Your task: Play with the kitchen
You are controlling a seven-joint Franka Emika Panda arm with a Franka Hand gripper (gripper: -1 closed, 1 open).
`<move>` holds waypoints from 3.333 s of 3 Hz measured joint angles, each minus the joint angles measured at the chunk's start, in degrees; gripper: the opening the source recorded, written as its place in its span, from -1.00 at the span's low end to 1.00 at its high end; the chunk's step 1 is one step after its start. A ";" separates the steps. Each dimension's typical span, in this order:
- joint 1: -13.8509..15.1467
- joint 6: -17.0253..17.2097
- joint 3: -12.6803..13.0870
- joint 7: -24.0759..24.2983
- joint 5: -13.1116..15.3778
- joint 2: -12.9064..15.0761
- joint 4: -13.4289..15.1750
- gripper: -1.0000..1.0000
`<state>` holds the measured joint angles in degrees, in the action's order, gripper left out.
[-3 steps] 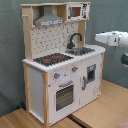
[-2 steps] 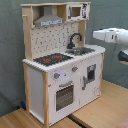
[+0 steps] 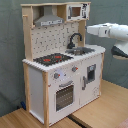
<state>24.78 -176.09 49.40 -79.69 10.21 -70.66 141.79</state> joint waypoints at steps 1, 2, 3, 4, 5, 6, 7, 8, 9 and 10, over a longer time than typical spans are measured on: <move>4.01 -2.95 0.74 -0.71 0.00 3.60 -2.62 1.00; 8.12 -6.83 1.23 -1.00 0.00 6.72 -4.19 1.00; 11.82 -10.17 1.81 -1.65 0.01 10.05 -5.41 1.00; 14.84 -11.24 2.87 -3.60 0.01 13.85 -7.55 1.00; 17.86 -11.29 3.37 -5.97 0.01 17.69 -10.84 1.00; 20.70 -11.29 3.80 -8.05 0.01 21.36 -14.06 1.00; 23.88 -11.16 5.43 -9.49 0.02 24.21 -17.48 1.00; 28.20 -11.16 8.26 -9.56 0.02 25.36 -19.80 1.00; 33.00 -11.17 11.04 -9.56 0.02 25.74 -21.63 1.00; 37.00 -11.04 13.82 -9.36 -0.09 26.58 -24.64 1.00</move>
<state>61.77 -187.13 63.21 -89.05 10.13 -44.08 117.15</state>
